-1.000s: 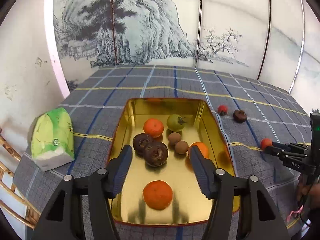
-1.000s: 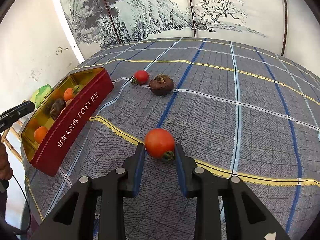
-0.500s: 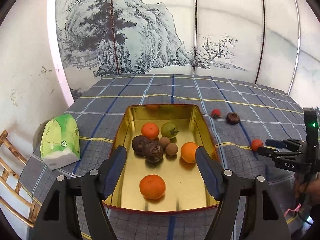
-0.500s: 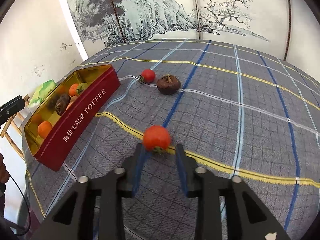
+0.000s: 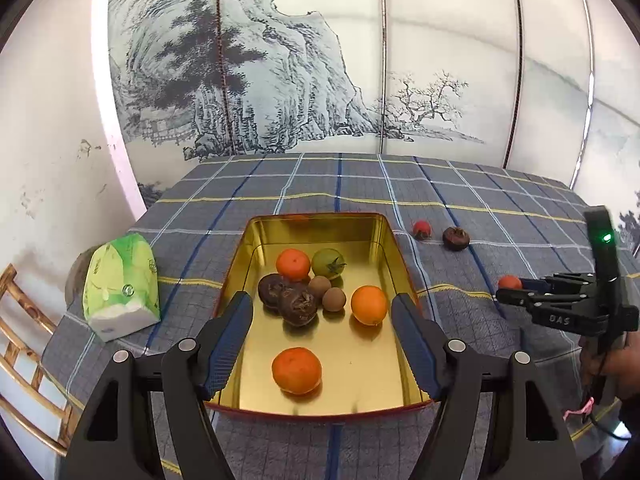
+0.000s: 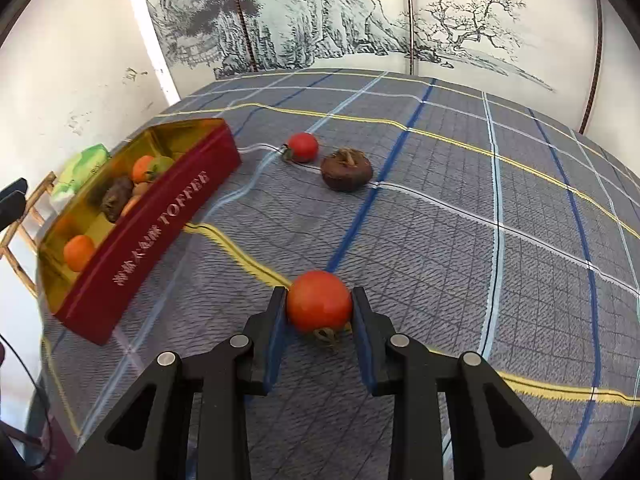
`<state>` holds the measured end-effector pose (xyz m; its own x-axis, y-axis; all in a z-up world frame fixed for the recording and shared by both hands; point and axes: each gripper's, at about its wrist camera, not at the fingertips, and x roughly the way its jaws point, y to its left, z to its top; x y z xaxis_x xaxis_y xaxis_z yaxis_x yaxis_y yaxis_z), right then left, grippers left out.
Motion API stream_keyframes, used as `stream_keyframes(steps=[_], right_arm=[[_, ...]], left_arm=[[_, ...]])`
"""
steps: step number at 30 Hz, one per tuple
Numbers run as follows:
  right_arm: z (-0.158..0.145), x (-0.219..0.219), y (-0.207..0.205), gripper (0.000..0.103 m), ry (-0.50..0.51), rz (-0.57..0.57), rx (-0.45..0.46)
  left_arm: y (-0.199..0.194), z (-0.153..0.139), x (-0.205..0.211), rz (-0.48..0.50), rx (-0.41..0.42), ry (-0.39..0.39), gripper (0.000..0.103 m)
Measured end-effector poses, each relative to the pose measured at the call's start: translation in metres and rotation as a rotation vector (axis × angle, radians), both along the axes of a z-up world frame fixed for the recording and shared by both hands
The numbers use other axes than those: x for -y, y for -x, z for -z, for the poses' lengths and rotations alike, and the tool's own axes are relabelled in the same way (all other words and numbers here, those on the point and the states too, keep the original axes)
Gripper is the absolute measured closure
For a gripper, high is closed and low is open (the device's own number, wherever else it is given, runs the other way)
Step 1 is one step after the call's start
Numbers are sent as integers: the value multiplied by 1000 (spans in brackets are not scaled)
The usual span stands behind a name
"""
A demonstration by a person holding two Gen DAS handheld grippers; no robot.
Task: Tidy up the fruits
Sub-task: 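Lift the red tomato off the cloth with the right tool, then carry the red tomato over the tray with the right tool and release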
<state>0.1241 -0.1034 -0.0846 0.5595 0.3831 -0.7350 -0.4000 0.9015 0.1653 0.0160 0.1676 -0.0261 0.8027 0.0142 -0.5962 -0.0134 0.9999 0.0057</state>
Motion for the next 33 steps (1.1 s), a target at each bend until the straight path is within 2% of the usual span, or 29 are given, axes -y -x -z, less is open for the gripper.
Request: stream_keyframes(steps=[3,7,11,17,21,33], right_arm=[[-20,-9,8,74,-46,-36,23],[-50,-35,14,74,-88,-113,54],[-64,-69,13,74,-122,-194,52],[-58,-123,12,74,-117,-293,17],[-45,-148,5,74,-97,-314,-20],[-27,-173,-2,74,-50,-312,-60]], left_arm=[[7,-1,-4,-23,1,-3,30],[13,-1,-10,-60,-6,-13,18],[16,-1,-18,-99,-17,-18,16],[21,-2,-27,-143,-20,-29,12],[23,-1,-33,-165,-30,-36,12],[28,5,-45,-194,-37,-61,11]])
